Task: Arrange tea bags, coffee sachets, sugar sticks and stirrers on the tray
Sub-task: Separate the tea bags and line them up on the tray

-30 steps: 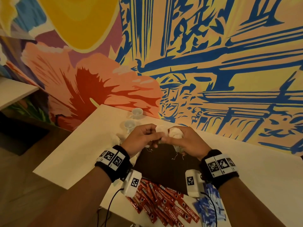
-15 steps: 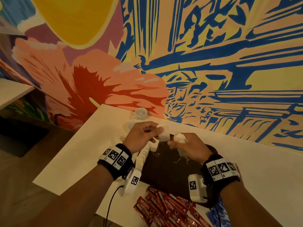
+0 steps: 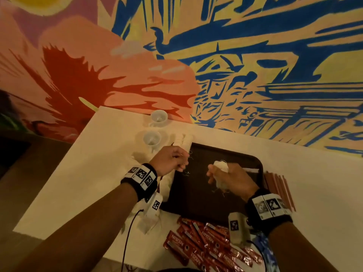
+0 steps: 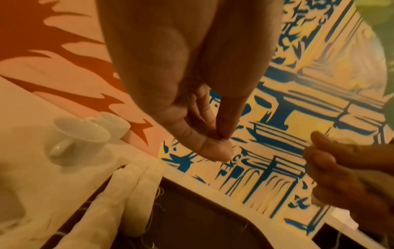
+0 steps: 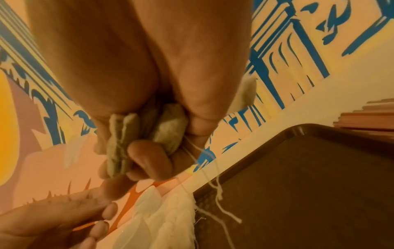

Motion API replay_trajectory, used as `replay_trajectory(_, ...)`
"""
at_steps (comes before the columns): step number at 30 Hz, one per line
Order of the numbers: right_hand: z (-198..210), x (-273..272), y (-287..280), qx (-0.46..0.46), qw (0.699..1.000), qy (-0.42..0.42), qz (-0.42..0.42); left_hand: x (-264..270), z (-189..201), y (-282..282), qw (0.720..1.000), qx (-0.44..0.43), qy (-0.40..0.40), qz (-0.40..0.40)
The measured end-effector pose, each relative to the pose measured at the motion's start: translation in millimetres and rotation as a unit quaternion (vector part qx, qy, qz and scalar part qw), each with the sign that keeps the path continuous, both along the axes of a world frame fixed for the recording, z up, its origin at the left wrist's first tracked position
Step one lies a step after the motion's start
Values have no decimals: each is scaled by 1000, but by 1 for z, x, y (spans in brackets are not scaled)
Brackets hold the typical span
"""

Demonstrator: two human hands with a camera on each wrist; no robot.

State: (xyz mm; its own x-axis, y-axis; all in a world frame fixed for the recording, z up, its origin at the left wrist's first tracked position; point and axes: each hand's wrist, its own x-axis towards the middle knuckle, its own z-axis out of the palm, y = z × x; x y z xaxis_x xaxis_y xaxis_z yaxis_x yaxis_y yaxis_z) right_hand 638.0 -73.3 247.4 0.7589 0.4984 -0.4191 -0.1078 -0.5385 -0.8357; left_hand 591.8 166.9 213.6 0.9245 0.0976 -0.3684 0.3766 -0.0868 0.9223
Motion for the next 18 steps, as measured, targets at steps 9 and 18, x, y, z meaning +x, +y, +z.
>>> replay_trajectory(9,1,14,-4,-103,981,6,162,20,-20,-18,960,119,-31,-252)
replay_trajectory(18,18,18,20,-65,974,12,217,18,-5,-23,889,128,18,-440)
